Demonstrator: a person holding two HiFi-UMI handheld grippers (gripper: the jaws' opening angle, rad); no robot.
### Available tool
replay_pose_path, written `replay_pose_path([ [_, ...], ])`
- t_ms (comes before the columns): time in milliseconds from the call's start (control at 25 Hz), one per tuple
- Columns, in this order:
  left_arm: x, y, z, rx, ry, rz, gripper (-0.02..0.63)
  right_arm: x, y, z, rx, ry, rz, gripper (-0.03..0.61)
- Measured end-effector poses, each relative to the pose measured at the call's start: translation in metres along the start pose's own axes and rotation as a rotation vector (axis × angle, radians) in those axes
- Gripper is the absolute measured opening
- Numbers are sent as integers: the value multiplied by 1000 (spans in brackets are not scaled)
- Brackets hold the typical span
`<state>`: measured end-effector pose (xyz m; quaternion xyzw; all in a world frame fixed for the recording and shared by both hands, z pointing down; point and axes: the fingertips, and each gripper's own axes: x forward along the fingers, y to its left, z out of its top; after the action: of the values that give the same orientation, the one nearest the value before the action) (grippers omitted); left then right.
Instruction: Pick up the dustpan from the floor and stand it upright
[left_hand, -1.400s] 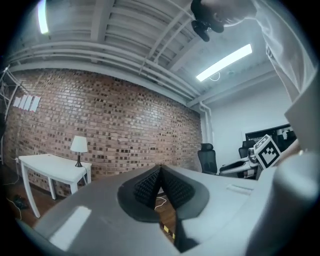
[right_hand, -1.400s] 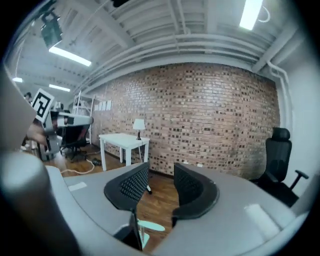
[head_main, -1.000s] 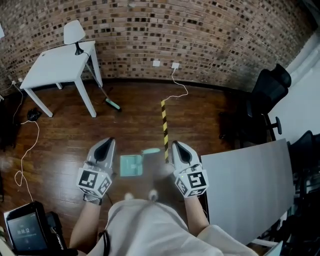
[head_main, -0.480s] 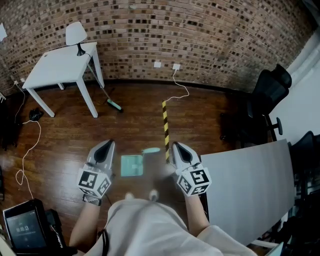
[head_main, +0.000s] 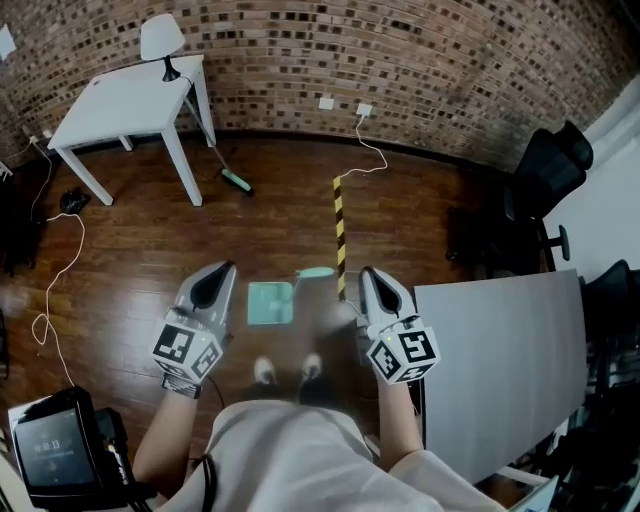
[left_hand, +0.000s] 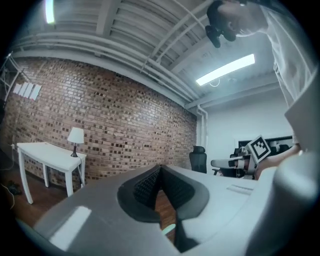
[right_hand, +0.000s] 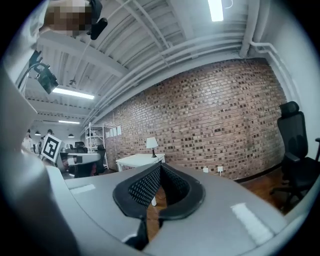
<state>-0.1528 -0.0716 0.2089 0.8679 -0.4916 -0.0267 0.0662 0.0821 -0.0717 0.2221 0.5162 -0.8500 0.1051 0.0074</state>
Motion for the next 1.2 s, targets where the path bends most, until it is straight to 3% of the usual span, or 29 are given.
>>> replay_pose_path([
  [120, -16, -6, -3, 1, -10, -28, 0, -12, 11, -6, -15, -9, -15, 14],
  [400, -74, -45, -6, -5, -20, 11, 0, -77, 38, -8, -18, -40, 13, 14],
  [720, -190, -167, 3, 36, -79, 15, 0, -225, 90, -3, -48, -109, 76, 14],
  [1040, -318, -274, -30, 1, -17, 69, 0, -387, 133, -46, -24, -24, 94, 14],
  [1200, -350, -302, -32, 25, -11, 63, 0, -433, 142, -56, 8, -23, 87, 14],
])
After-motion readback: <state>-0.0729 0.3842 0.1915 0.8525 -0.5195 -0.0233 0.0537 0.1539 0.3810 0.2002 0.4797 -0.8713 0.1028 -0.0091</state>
